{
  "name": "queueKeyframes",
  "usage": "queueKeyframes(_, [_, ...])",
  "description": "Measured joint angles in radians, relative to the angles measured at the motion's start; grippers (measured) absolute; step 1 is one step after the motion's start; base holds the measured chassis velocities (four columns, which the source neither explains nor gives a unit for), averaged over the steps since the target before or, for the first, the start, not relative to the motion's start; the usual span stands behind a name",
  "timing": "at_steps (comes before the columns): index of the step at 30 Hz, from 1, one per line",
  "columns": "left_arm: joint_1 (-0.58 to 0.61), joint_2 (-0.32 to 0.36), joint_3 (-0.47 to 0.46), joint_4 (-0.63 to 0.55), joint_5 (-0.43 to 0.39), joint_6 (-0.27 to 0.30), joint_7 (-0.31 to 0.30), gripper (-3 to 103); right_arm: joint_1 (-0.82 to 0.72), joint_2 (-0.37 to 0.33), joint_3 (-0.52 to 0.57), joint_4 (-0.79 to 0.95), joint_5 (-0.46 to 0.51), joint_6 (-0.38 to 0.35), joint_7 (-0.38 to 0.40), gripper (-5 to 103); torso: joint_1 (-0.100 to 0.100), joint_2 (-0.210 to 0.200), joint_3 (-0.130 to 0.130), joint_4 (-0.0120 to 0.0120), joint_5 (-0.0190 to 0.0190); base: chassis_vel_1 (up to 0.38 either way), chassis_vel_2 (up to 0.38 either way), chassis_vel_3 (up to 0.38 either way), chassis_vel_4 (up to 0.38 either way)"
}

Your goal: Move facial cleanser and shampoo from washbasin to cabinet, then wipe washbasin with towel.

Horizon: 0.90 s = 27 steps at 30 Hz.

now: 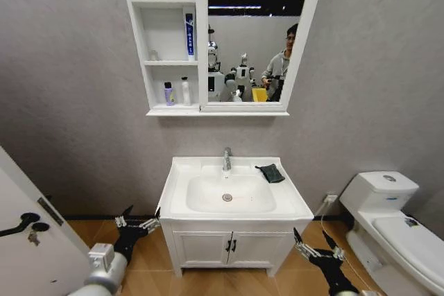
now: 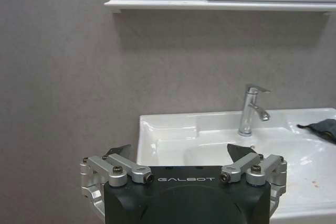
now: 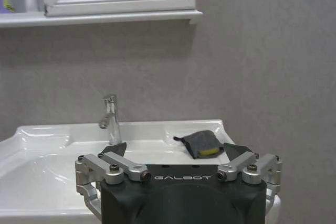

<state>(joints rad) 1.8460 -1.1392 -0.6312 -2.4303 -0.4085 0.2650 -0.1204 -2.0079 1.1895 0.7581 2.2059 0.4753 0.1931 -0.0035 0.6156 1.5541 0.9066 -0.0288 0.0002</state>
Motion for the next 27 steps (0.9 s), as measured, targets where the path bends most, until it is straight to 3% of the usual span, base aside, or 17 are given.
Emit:
queueKeyframes(4, [-0.030,-0.002,-0.044,0.027,-0.007,-0.025,0.073,100,0.019,-0.010,-0.012,-0.009,0.005,0.021,-0.052,100,0.000,0.000,0.000,-0.0002,-0.0002,0.000,0.000,0.000,0.000])
queueKeyframes(9, [-0.052,0.007,-0.056,0.037,-0.027,-0.014,0.075,100,0.019,0.006,-0.021,-0.014,-0.003,0.036,-0.057,100,0.000,0.000,0.000,-0.0005,-0.0003,0.000,0.000,0.000,0.000])
queueKeyframes(16, [-0.057,0.010,-0.055,0.040,-0.031,-0.011,0.073,100,0.026,0.026,-0.007,-0.003,-0.015,0.057,0.009,100,0.000,0.000,0.000,-0.0003,-0.0003,0.000,0.000,0.000,0.000])
queueKeyframes(19, [-0.058,0.010,-0.053,0.040,-0.032,-0.010,0.071,100,0.031,0.028,0.002,0.014,0.020,0.024,0.056,100,0.000,0.000,0.000,-0.0001,-0.0003,0.000,0.000,0.000,0.000])
queueKeyframes(27, [-0.059,0.011,-0.051,0.041,-0.033,-0.009,0.069,100,0.038,0.023,0.009,0.015,0.038,-0.001,0.075,100,0.000,0.000,0.000,-0.0002,-0.0003,0.000,0.000,0.000,0.000])
